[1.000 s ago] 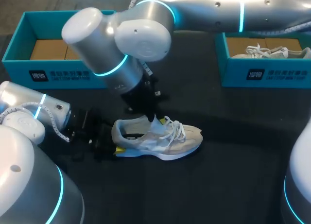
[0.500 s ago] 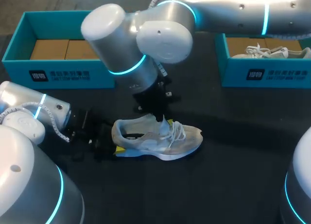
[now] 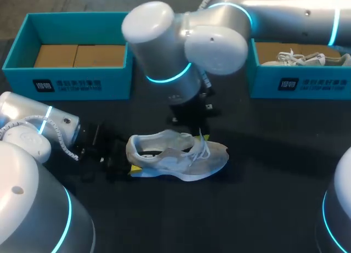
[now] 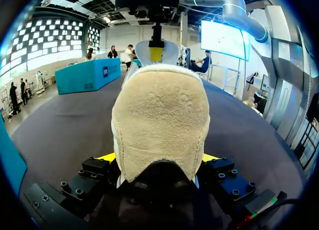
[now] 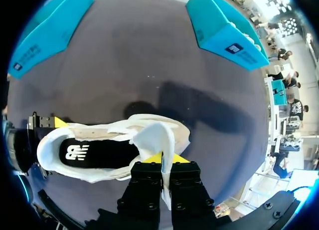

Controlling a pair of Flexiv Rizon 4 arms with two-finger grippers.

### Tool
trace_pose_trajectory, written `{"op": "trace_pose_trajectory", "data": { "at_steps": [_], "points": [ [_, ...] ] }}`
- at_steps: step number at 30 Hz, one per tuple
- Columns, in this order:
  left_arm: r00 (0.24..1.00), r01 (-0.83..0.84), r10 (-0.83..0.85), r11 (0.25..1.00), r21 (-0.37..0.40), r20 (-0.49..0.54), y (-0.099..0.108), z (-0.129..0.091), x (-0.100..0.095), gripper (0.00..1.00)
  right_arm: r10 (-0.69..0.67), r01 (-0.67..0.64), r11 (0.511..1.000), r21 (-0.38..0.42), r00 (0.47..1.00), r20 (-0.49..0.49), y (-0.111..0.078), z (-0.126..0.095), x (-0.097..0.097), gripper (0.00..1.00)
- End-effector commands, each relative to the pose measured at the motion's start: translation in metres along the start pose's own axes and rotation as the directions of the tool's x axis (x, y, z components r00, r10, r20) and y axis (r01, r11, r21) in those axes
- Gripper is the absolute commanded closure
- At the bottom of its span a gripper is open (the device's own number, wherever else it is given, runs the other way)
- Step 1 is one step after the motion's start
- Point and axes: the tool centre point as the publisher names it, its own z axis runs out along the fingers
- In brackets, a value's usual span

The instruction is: Take the shoe out of the shoebox, open the shoe tongue, remove and reinsert the insole, then place the shoe into the shoebox

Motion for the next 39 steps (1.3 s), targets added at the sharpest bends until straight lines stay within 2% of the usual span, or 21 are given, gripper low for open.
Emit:
{"op": "trace_pose_trajectory", "data": {
  "at_steps": [1, 9, 14, 19, 21, 24, 37, 38, 39],
  "points": [
    [1.000, 0.001, -0.001, 1.000, -0.003, -0.001, 0.002, 0.003, -0.002, 1.00, 0.293, -0.293, 0.956, 0.007, 0.953, -0.081, -0.004, 0.009, -0.011, 1.00],
    [1.000, 0.001, -0.001, 1.000, -0.003, -0.001, 0.002, 0.003, -0.002, 1.00, 0.319, -0.318, 0.948, 0.027, 0.942, -0.101, -0.003, 0.027, -0.024, 1.00],
    [1.000, 0.001, -0.001, 1.000, -0.003, -0.001, 0.002, 0.003, -0.002, 1.00, 0.325, -0.322, 0.946, 0.048, 0.940, -0.106, -0.002, 0.041, -0.025, 0.89],
    [1.000, 0.001, -0.001, 1.000, -0.003, -0.001, 0.002, 0.003, -0.002, 1.00, 0.332, -0.326, 0.943, 0.067, 0.937, -0.108, -0.003, 0.051, -0.024, 0.83],
    [1.000, 0.001, -0.001, 1.000, -0.003, -0.001, 0.002, 0.003, -0.002, 1.00, 0.332, -0.326, 0.943, 0.072, 0.937, -0.109, -0.003, 0.054, -0.024, 0.73],
    [1.000, 0.001, -0.001, 1.000, -0.003, -0.001, 0.002, 0.003, -0.002, 1.00, 0.335, -0.328, 0.942, 0.077, 0.936, -0.111, -0.004, 0.057, -0.025, 0.67],
    [1.000, 0.001, -0.001, 1.000, -0.003, -0.001, 0.002, 0.003, -0.002, 1.00, 0.344, -0.335, 0.938, 0.092, 0.932, -0.112, -0.011, 0.061, -0.020, 0.51],
    [1.000, 0.001, -0.001, 1.000, -0.003, -0.001, 0.002, 0.003, -0.002, 1.00, 0.344, -0.335, 0.938, 0.091, 0.932, -0.112, -0.012, 0.059, -0.020, 0.39],
    [1.000, 0.001, -0.001, 1.000, -0.003, -0.001, 0.002, 0.003, -0.002, 1.00, 0.345, -0.337, 0.938, 0.085, 0.932, -0.109, -0.012, 0.057, -0.021, 0.35]
  ]
}}
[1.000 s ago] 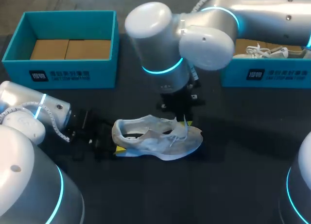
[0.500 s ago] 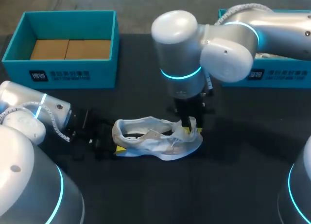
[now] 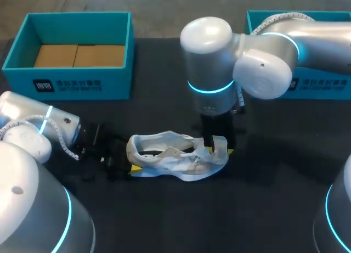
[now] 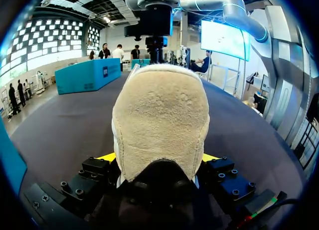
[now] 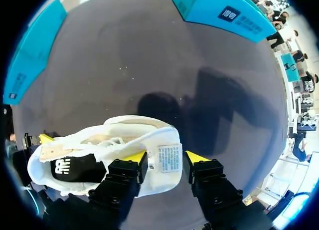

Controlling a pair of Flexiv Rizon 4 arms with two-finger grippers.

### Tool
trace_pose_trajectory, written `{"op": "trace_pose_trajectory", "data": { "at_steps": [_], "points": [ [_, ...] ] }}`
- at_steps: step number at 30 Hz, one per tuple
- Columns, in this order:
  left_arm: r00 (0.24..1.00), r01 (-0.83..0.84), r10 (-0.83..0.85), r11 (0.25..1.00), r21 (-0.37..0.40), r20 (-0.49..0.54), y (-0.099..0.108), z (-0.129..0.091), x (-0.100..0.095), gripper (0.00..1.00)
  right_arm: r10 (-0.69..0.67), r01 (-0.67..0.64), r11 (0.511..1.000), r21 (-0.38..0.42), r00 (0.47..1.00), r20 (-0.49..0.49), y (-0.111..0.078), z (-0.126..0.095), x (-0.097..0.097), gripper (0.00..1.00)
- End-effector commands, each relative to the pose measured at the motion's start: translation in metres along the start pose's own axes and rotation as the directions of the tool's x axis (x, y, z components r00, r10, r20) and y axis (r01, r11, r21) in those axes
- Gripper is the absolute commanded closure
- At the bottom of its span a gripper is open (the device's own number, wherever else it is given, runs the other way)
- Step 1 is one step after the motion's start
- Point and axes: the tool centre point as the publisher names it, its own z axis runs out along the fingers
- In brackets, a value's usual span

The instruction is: Take the shoe out of the shoebox, open the shoe tongue, remove and reinsert the insole, then place the shoe into the shoebox

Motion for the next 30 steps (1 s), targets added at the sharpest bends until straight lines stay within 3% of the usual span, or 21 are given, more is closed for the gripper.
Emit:
{"op": "trace_pose_trajectory", "data": {
  "at_steps": [1, 3, 6, 14, 30],
  "points": [
    [1.000, 0.000, 0.000, 1.000, -0.002, 0.000, 0.002, 0.002, -0.001, 1.00, 0.204, -0.204, 0.979, -0.025, 0.979, 0.009, -0.009, -0.005, 0.003, 0.25],
    [1.000, 0.000, 0.000, 1.000, -0.002, 0.000, 0.002, 0.002, -0.001, 1.00, 0.200, -0.200, 0.979, -0.036, 0.980, 0.010, -0.009, -0.011, 0.003, 0.05],
    [1.000, 0.000, 0.000, 1.000, -0.002, 0.000, 0.002, 0.002, -0.001, 1.00, 0.184, -0.183, 0.981, -0.060, 0.983, 0.013, -0.011, -0.023, 0.004, 0.00],
    [1.000, 0.000, 0.000, 1.000, -0.002, 0.000, 0.002, 0.002, -0.001, 1.00, 0.047, -0.045, 0.991, -0.130, 0.999, 0.012, -0.011, -0.056, 0.019, 0.00],
    [1.000, 0.000, 0.000, 1.000, -0.002, 0.000, 0.002, 0.002, -0.001, 1.00, -0.096, 0.103, 0.970, -0.220, 0.995, 0.040, -0.010, -0.107, 0.040, 0.00]
  ]
}}
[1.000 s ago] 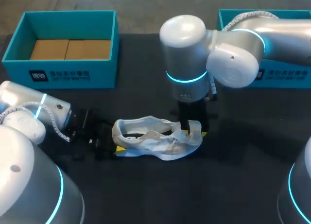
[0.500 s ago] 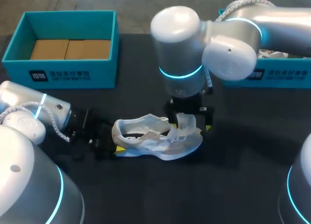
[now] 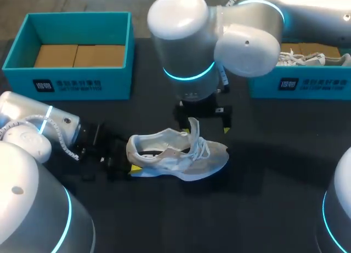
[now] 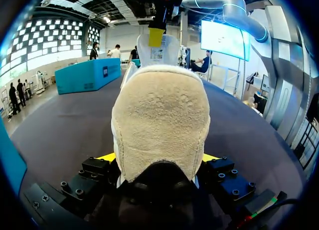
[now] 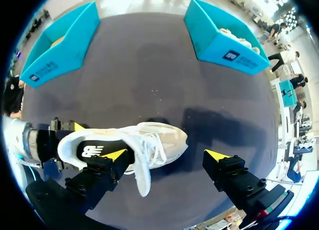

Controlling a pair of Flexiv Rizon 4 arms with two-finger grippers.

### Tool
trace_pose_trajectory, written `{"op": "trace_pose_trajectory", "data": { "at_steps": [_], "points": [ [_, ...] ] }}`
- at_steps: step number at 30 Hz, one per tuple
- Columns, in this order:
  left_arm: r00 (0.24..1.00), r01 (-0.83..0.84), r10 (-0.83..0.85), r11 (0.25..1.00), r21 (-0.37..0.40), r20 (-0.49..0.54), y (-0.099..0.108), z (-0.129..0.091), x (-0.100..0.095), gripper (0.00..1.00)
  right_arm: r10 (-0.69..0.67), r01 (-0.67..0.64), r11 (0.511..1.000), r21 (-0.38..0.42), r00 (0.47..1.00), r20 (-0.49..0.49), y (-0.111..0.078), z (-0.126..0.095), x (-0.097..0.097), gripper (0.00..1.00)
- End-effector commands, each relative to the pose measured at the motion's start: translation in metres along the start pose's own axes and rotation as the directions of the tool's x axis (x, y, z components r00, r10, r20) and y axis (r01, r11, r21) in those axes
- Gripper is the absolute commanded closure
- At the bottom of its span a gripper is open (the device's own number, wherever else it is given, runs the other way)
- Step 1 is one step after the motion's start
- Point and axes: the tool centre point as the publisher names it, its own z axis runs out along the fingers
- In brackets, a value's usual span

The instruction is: Take the shoe out of the shoebox, open the shoe tongue, remove and reinsert the insole, then place the shoe into the shoebox

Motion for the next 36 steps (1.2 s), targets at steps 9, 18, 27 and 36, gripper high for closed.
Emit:
{"op": "trace_pose_trajectory", "data": {
  "at_steps": [9, 18, 27, 36],
  "points": [
    [1.000, 0.000, 0.000, 1.000, -0.002, 0.000, 0.002, 0.002, -0.001, 1.00, -0.269, 0.267, 0.951, -0.157, 0.963, 0.005, -0.002, -0.042, 0.038, 0.00],
    [1.000, 0.000, 0.000, 1.000, -0.002, 0.000, 0.002, 0.002, -0.001, 1.00, -0.607, 0.606, 0.782, -0.144, 0.793, 0.038, -0.002, -0.053, 0.065, 0.00],
    [1.000, 0.000, 0.000, 1.000, -0.002, 0.000, 0.002, 0.002, -0.001, 1.00, -0.824, 0.821, 0.563, -0.098, 0.567, 0.017, -0.003, -0.047, 0.088, 0.00],
    [1.000, 0.000, 0.000, 1.000, -0.002, 0.000, 0.002, 0.002, -0.001, 1.00, -0.930, 0.917, 0.367, -0.154, 0.368, -0.024, -0.012, -0.048, 0.091, 0.00]
  ]
}}
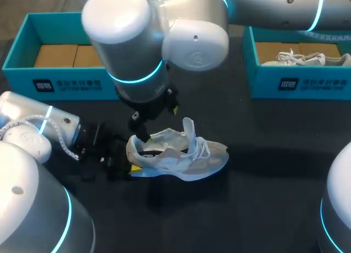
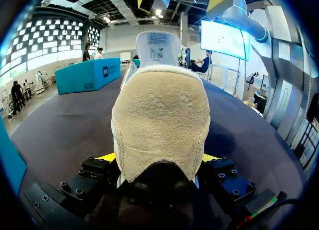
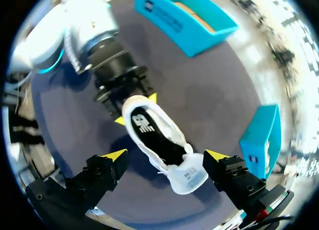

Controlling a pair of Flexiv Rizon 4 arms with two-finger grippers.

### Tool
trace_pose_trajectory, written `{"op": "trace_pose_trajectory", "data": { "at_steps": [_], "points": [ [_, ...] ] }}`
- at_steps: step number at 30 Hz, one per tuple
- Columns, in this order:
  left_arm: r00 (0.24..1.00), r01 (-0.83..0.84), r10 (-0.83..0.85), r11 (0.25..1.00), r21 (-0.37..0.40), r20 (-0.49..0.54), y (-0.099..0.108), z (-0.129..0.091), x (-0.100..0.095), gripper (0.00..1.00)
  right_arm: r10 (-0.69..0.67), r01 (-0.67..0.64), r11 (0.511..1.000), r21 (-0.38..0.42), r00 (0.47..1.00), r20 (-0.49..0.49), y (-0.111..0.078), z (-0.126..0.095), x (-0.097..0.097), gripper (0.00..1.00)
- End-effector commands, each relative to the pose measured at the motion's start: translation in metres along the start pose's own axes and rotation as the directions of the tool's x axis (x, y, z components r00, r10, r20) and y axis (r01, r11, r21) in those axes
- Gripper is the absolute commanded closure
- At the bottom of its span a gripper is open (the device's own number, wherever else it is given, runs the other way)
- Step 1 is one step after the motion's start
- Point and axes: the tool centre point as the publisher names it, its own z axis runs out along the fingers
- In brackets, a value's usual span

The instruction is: Take the shoe out of the shoebox, open the shoe tongue, remove and reinsert the insole, then place the shoe into the shoebox

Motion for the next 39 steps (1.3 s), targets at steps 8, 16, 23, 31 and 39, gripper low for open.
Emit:
{"op": "trace_pose_trajectory", "data": {
  "at_steps": [8, 16, 23, 31, 39],
  "points": [
    [1.000, 0.000, 0.000, 1.000, -0.002, 0.000, 0.0020, 0.0023, -0.0013, 1.00, -0.221, 0.215, 0.974, -0.074, 0.972, -0.077, -0.0064, 0.0056, -0.0029, 0.00],
    [1.000, 0.000, 0.000, 1.000, -0.002, 0.000, 0.0020, 0.0023, -0.0013, 1.00, -0.201, 0.196, 0.978, -0.068, 0.976, -0.078, -0.0065, 0.0077, -0.0045, 0.00],
    [1.000, 0.000, 0.000, 1.000, -0.002, 0.000, 0.0020, 0.0023, -0.0013, 1.00, -0.201, 0.196, 0.978, -0.068, 0.976, -0.078, -0.0065, 0.0077, -0.0045, 0.00],
    [1.000, 0.000, 0.000, 1.000, -0.002, 0.000, 0.0020, 0.0023, -0.0013, 1.00, -0.201, 0.196, 0.978, -0.068, 0.976, -0.078, -0.0065, 0.0077, -0.0045, 0.00],
    [1.000, 0.000, 0.000, 1.000, -0.002, 0.000, 0.0020, 0.0023, -0.0013, 1.00, -0.362, 0.362, 0.932, -0.016, 0.932, -0.022, -0.0009, 0.0087, 0.0017, 0.62]
  ]
}}
